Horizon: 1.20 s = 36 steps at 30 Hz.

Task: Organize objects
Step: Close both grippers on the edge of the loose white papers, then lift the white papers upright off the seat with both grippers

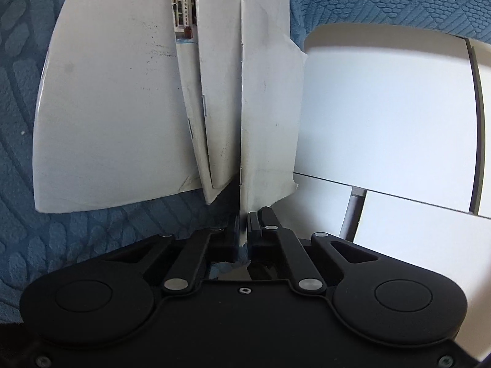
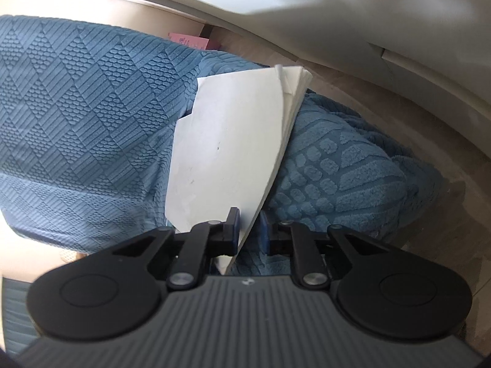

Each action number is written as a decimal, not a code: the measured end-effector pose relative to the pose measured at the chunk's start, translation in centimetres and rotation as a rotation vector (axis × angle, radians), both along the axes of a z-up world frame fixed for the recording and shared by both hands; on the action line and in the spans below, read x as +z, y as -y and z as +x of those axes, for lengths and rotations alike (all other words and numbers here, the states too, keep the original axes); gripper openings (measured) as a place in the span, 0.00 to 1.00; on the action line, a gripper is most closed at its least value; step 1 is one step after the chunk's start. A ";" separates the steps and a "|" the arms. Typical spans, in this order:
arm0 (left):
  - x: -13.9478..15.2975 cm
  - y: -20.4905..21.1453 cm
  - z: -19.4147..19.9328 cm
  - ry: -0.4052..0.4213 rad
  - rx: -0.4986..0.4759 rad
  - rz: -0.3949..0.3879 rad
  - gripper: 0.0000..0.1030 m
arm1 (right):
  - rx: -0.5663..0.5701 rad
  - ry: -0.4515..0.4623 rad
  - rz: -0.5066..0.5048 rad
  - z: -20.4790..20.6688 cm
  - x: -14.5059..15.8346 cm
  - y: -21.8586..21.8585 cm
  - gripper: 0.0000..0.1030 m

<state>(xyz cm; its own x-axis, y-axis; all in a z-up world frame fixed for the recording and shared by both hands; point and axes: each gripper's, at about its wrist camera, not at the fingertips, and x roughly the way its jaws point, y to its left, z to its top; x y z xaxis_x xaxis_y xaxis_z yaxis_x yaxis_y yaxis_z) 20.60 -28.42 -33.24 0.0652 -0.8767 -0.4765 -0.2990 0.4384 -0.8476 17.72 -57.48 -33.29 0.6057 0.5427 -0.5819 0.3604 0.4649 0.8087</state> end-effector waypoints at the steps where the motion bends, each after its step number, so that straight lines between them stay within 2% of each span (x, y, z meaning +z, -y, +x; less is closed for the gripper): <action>1: 0.1 0.0 0.0 -0.001 0.010 -0.006 0.02 | -0.006 -0.002 0.011 -0.1 0.0 0.1 0.19; 5: 1.1 -0.1 -0.1 0.010 0.025 -0.013 0.01 | -0.037 -0.016 0.074 -0.2 -0.4 0.5 0.24; 10: 2.9 -0.8 -0.5 -0.003 0.060 -0.070 0.00 | -0.076 0.001 0.137 0.0 -0.8 1.5 0.36; 19: 4.8 -2.9 -1.5 -0.006 0.063 -0.093 0.00 | -0.142 -0.002 0.261 0.8 -2.1 2.6 0.33; 21: 4.7 -3.4 -1.8 -0.009 0.066 -0.086 0.00 | -0.134 -0.007 0.220 0.9 -1.7 2.4 0.29; 22: 4.7 -3.6 -1.9 -0.008 0.067 -0.083 0.00 | -0.126 -0.012 0.197 1.0 -1.5 2.2 0.19; 25: 4.3 -4.8 -1.9 -0.020 0.080 -0.084 0.00 | -0.115 -0.012 0.217 0.8 -1.5 1.8 0.09; 29: 4.3 -5.3 -2.0 -0.012 0.086 -0.052 0.02 | -0.130 0.004 0.221 0.3 -1.0 1.6 0.05; 30: 4.0 -5.4 -2.0 -0.019 0.089 -0.051 0.05 | -0.129 0.006 0.224 0.2 -0.8 1.5 0.05; 32: 3.6 -5.6 -2.1 -0.042 0.091 -0.048 0.19 | -0.124 0.006 0.213 0.0 -0.3 1.1 0.05; 36: 2.9 -5.4 -2.1 -0.062 0.111 -0.044 0.26 | -0.112 -0.004 0.199 -0.5 0.1 0.3 0.05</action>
<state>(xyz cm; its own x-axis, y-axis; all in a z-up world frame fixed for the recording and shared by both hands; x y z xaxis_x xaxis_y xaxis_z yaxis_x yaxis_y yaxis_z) 18.51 -22.97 -30.31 0.1344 -0.8858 -0.4441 -0.3959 0.3629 -0.8435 17.25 -57.83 -33.16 0.6667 0.5762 -0.4728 0.4045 0.2530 0.8788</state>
